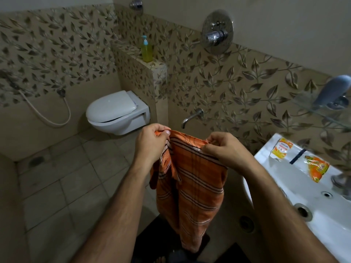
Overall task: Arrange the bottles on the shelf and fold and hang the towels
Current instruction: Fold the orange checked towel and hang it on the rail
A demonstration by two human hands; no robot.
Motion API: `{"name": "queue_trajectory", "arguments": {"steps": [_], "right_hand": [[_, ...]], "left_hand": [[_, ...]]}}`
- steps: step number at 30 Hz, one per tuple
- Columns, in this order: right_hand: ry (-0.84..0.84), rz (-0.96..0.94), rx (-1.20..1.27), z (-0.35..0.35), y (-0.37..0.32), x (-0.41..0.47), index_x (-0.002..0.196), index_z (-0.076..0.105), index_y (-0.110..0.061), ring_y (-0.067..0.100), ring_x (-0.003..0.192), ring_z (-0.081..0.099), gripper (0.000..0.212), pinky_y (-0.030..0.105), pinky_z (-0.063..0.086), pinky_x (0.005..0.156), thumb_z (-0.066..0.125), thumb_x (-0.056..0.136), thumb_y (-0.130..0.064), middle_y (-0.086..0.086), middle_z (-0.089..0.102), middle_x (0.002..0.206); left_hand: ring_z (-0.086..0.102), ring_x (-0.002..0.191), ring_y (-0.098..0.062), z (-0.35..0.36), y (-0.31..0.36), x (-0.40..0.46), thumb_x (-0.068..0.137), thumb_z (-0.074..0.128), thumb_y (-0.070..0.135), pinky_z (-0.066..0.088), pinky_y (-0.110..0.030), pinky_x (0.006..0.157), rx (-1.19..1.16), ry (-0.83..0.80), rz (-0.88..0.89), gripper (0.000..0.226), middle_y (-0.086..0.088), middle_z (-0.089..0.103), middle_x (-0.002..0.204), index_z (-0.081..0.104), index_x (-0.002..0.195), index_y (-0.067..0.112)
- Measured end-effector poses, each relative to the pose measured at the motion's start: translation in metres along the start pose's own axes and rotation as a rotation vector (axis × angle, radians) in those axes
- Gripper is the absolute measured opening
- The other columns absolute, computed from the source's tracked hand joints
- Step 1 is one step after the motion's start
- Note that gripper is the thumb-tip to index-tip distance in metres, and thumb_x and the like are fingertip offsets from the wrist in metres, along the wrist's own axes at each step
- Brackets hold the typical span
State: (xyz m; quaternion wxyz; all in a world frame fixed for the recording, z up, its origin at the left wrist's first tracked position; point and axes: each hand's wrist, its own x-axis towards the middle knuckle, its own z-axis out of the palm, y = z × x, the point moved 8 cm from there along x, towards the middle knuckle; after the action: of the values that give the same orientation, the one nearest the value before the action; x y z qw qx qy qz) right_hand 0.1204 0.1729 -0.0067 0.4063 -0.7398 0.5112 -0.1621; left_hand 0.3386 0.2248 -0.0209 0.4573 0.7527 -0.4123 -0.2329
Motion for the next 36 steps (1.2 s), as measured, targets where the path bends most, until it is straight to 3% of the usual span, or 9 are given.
{"name": "queue_trajectory", "arguments": {"steps": [5, 11, 18, 24, 26, 28, 30, 33, 36], "right_hand": [[0.251, 0.072, -0.261, -0.007, 0.007, 0.004, 0.069, 0.062, -0.02, 0.018, 0.071, 0.062, 0.018, 0.034, 0.052, 0.058, 0.061, 0.079, -0.035, -0.002, 0.065, 0.07], [0.323, 0.107, -0.199, -0.01, 0.018, 0.009, 0.081, 0.072, -0.021, 0.015, 0.073, 0.066, 0.014, 0.04, 0.059, 0.068, 0.058, 0.085, -0.024, -0.005, 0.068, 0.073], [-0.156, -0.07, 0.323, 0.017, 0.002, 0.001, 0.09, 0.072, -0.001, 0.024, 0.077, 0.071, 0.021, 0.033, 0.054, 0.075, 0.059, 0.096, -0.016, 0.014, 0.075, 0.084], [-0.131, -0.14, 0.385, 0.02, -0.021, -0.002, 0.094, 0.066, 0.003, 0.026, 0.073, 0.064, 0.027, 0.028, 0.054, 0.064, 0.053, 0.1, -0.02, 0.024, 0.068, 0.084], [-0.093, -0.144, 0.358, 0.02, -0.026, 0.001, 0.092, 0.069, -0.005, 0.022, 0.073, 0.068, 0.022, 0.028, 0.056, 0.066, 0.053, 0.1, -0.019, 0.015, 0.072, 0.084], [-0.035, -0.162, 0.269, 0.02, -0.027, 0.005, 0.089, 0.07, -0.013, 0.02, 0.076, 0.071, 0.021, 0.033, 0.057, 0.071, 0.054, 0.1, -0.02, 0.009, 0.074, 0.085], [-0.007, -0.176, 0.192, 0.023, -0.029, 0.009, 0.087, 0.071, -0.014, 0.013, 0.077, 0.071, 0.02, 0.03, 0.056, 0.072, 0.056, 0.099, -0.021, 0.004, 0.074, 0.082], [-0.066, -0.218, 0.112, 0.034, -0.037, 0.009, 0.084, 0.07, -0.016, 0.002, 0.07, 0.066, 0.019, 0.018, 0.05, 0.063, 0.057, 0.098, -0.02, -0.003, 0.071, 0.078], [-0.08, -0.235, 0.057, 0.037, -0.039, 0.008, 0.088, 0.071, -0.014, 0.011, 0.078, 0.068, 0.017, 0.026, 0.052, 0.069, 0.059, 0.097, -0.022, 0.001, 0.073, 0.084]], "left_hand": [[0.064, 0.086, -0.007, -0.013, 0.017, -0.005, 0.089, 0.063, 0.022, 0.052, -0.027, 0.077, 0.041, 0.021, 0.057, 0.009, 0.011, 0.069, 0.088, 0.071, 0.088, 0.026], [0.063, 0.085, -0.003, -0.027, 0.034, -0.008, 0.089, 0.063, 0.023, 0.05, -0.024, 0.073, 0.007, 0.042, 0.117, 0.009, 0.013, 0.069, 0.089, 0.072, 0.091, 0.024], [0.061, 0.074, 0.001, -0.034, 0.011, 0.013, 0.089, 0.064, 0.02, 0.047, -0.02, 0.067, 0.047, 0.048, 0.029, 0.016, 0.016, 0.066, 0.076, 0.067, 0.077, 0.03], [0.067, 0.086, -0.012, -0.014, -0.022, 0.021, 0.087, 0.066, 0.019, 0.055, -0.035, 0.086, 0.015, -0.08, -0.072, 0.014, 0.009, 0.07, 0.086, 0.069, 0.077, 0.029], [0.065, 0.094, -0.013, -0.007, -0.029, 0.015, 0.086, 0.068, 0.021, 0.053, -0.033, 0.089, -0.017, -0.151, -0.094, 0.011, 0.005, 0.07, 0.098, 0.071, 0.094, 0.028], [0.064, 0.096, -0.015, 0.005, -0.032, 0.005, 0.086, 0.07, 0.02, 0.05, -0.028, 0.084, -0.125, -0.253, -0.113, 0.033, -0.004, 0.067, 0.107, 0.066, 0.118, 0.025], [0.064, 0.084, -0.011, 0.018, -0.025, -0.008, 0.087, 0.07, 0.012, 0.048, -0.021, 0.076, -0.31, -0.366, -0.094, 0.043, -0.006, 0.067, 0.096, 0.06, 0.128, 0.022], [0.066, 0.077, -0.003, 0.037, -0.002, -0.027, 0.089, 0.063, 0.0, 0.05, -0.016, 0.074, -0.446, -0.56, -0.023, 0.044, 0.006, 0.069, 0.079, 0.059, 0.126, 0.021], [0.066, 0.08, -0.005, 0.045, 0.003, -0.029, 0.088, 0.062, -0.004, 0.052, -0.018, 0.075, -0.441, -0.604, -0.012, 0.024, 0.002, 0.07, 0.085, 0.068, 0.102, 0.014]]}}
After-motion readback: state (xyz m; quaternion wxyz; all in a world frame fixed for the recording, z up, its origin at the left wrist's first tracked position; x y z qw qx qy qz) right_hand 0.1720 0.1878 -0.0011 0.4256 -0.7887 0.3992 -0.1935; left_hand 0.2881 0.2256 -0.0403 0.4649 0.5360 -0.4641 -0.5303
